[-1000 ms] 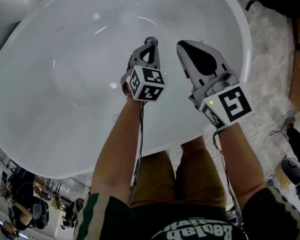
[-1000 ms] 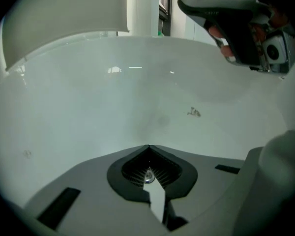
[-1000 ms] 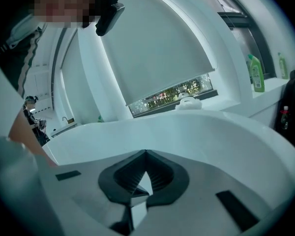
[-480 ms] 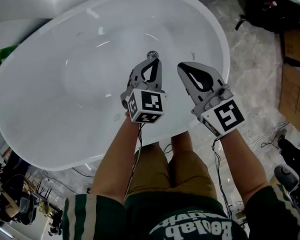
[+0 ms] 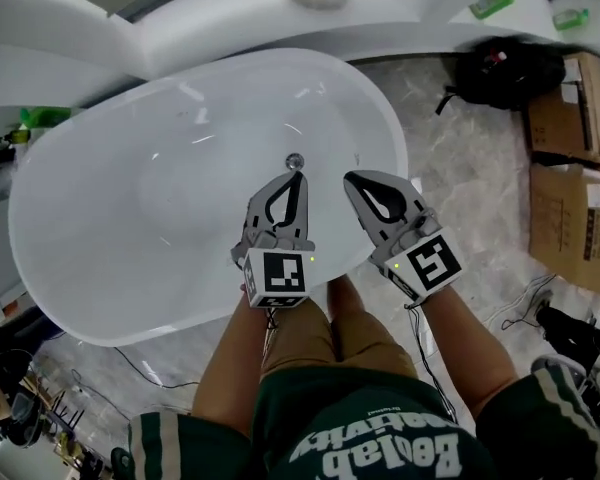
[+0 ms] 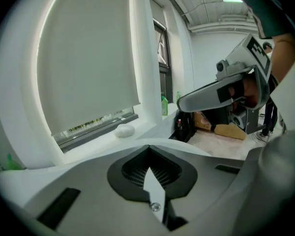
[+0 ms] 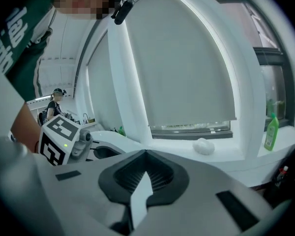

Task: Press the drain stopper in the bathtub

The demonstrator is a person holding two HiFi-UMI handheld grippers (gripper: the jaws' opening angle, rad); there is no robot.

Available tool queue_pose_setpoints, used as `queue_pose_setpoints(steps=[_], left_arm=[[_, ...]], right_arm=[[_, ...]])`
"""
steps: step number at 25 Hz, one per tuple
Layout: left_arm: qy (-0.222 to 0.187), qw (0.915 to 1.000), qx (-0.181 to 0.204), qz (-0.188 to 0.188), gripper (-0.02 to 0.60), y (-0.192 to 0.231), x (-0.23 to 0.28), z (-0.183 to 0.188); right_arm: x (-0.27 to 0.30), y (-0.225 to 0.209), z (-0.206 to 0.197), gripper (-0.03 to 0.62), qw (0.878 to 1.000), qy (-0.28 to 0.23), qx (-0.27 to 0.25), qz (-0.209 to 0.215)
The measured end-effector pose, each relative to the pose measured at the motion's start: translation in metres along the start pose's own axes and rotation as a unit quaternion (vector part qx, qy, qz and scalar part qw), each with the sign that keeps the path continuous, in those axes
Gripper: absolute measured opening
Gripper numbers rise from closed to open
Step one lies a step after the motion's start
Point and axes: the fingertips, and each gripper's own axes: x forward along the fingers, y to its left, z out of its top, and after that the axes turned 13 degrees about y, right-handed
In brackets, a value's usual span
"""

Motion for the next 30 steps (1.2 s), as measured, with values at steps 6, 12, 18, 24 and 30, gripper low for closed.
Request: queue_pose_setpoints(steps=[6, 12, 18, 24, 30], left_arm=[[-0.028, 0.9989, 0.016, 0.034, 0.008, 0.011, -0.076, 0.049], [-0.078, 0.9957, 0.0, 0.051, 0.008, 0.025, -0.144, 0.083], [-0.12, 0.9916, -0.029, 0.039, 0.008, 0.021, -0.208, 0.11], [-0.155, 0.9871, -0.031, 0.03, 0.008, 0.019, -0.269, 0.119], [-0.193, 0.9808, -0.014, 0.021, 0.008, 0.014, -0.323, 0.141]], right_arm=[[-0.042, 0.024, 0.06, 0.015, 0.999, -0.037, -0.037, 0.006], [-0.076, 0.066, 0.115, 0.015, 0.996, -0.07, -0.063, 0.002], [-0.114, 0.102, 0.151, 0.015, 0.993, -0.093, -0.073, -0.015], [-0.152, 0.133, 0.163, 0.015, 0.989, -0.113, -0.082, -0.039], [-0.185, 0.152, 0.18, 0.015, 0.985, -0.132, -0.088, -0.066]])
